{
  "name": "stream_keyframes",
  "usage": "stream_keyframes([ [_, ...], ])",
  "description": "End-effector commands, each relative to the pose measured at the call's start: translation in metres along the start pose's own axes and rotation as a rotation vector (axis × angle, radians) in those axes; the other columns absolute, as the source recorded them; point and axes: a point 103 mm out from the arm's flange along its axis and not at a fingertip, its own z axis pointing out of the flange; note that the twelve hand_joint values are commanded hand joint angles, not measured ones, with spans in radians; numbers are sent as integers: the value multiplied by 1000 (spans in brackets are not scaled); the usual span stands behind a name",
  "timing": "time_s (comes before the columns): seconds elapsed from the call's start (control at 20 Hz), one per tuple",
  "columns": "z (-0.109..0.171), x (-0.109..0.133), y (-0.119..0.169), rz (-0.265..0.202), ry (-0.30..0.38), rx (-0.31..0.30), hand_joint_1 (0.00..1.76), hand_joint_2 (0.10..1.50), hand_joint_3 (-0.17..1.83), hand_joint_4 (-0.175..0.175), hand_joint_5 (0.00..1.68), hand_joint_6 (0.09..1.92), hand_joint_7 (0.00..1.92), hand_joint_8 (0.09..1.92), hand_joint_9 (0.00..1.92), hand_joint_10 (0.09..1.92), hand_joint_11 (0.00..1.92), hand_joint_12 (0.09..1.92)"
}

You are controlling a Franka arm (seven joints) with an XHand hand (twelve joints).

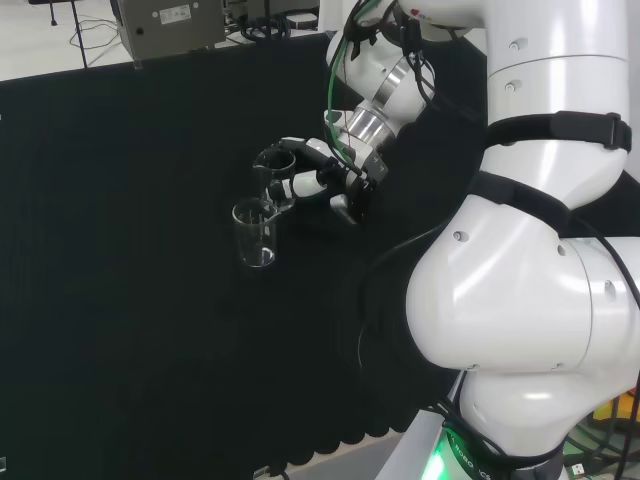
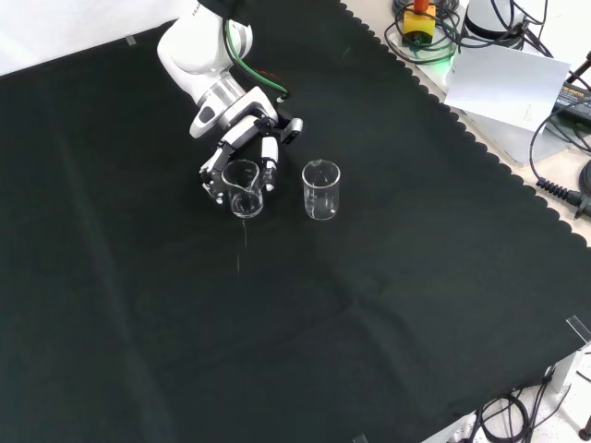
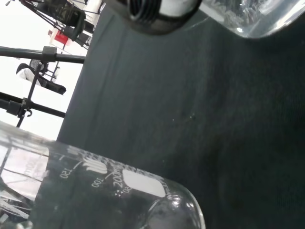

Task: Pick up the beaker on the right.

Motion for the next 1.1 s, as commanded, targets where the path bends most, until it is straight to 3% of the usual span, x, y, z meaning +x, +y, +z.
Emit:
stream_keyframes([
  [0.05, 1, 4, 4, 30, 67, -83, 1087, 949, -175, -61, 788, 1358, 735, 973, 733, 648, 195, 1349],
  [0.15, -7, 6, 0, 38, 55, -134, 1099, 1041, -175, 73, 1055, 961, 995, 1006, 944, 665, 416, 1280],
  [0.2, -13, 8, -2, 41, 52, -157, 1123, 1055, -175, 52, 1152, 799, 1094, 1017, 1043, 677, 582, 1207],
  [0.35, -32, 18, -5, 28, -25, -219, 1256, 1049, -175, 41, 1254, 607, 1366, 460, 1231, 652, 1048, 897],
  [0.5, -55, 32, -8, -3, -118, -257, 1291, 1025, -175, 29, 1355, 383, 1495, 210, 1322, 611, 1281, 717],
  [0.75, -91, 51, -18, -31, -236, -284, 1302, 1013, -175, 8, 1417, 231, 1568, 87, 1389, 593, 1354, 658],
  [1.1, -118, 59, -47, -27, -289, -277, 1308, 1011, -175, -39, 1423, 183, 1590, 87, 1461, 598, 1393, 658],
])
